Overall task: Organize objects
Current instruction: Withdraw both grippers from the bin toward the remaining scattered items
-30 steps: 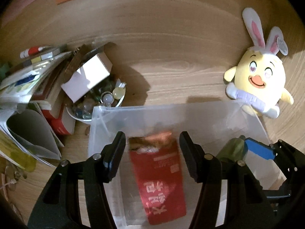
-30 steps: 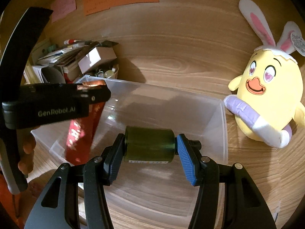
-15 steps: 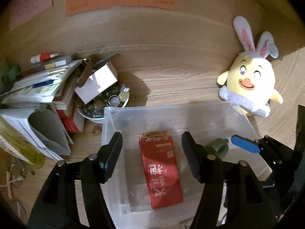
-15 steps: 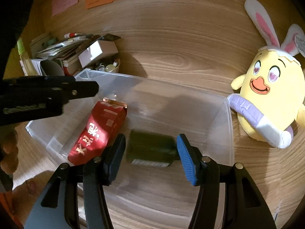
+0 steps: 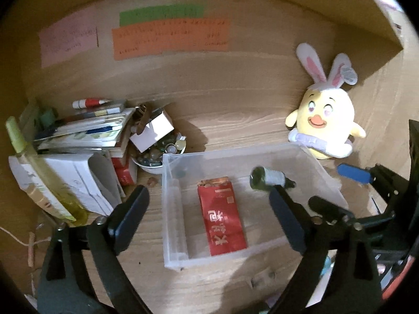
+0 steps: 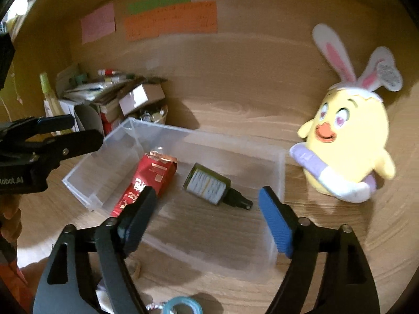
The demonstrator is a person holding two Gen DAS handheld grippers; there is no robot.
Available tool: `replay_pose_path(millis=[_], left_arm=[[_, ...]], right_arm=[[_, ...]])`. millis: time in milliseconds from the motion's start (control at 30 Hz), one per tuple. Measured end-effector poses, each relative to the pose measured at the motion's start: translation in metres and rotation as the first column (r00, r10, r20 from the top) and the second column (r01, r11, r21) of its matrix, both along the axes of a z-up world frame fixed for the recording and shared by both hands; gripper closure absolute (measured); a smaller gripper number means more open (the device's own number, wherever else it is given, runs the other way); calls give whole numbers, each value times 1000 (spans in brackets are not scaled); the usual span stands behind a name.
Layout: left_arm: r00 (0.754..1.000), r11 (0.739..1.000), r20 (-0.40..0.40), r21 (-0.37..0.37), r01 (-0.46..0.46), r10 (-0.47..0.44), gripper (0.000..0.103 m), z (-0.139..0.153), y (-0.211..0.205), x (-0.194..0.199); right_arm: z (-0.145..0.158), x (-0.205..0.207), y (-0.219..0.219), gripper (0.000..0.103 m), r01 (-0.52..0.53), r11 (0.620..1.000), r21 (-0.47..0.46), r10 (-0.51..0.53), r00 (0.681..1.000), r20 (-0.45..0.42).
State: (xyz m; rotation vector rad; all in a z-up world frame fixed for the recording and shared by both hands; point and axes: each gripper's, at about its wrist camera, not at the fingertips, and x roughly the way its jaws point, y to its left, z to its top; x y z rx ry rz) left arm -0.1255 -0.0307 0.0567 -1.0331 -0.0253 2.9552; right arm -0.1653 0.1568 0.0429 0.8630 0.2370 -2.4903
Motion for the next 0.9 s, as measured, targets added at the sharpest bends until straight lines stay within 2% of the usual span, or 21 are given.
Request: replay_pose_path(millis=[100,200,433,900], left_arm=[[1000,1000,-13,-13,1,-1,7,3,1,13],[1000,1000,-7,10,6,-6,7,3,-1,24],[1000,1000,-1,0,-26,26,6,-6,-6,50],[991,996,105,18,-82,80,6,-47,-28,93]], right_arm=[[8,13,8,21,3,1000,3,-2,1000,-30],[12,25,15,21,5,1000,9,-4,999,-50],[12,50,27,20,16,1000,25,-14,997,-73],[-9,76,37,20,7,999,36,-7,1000,-6]])
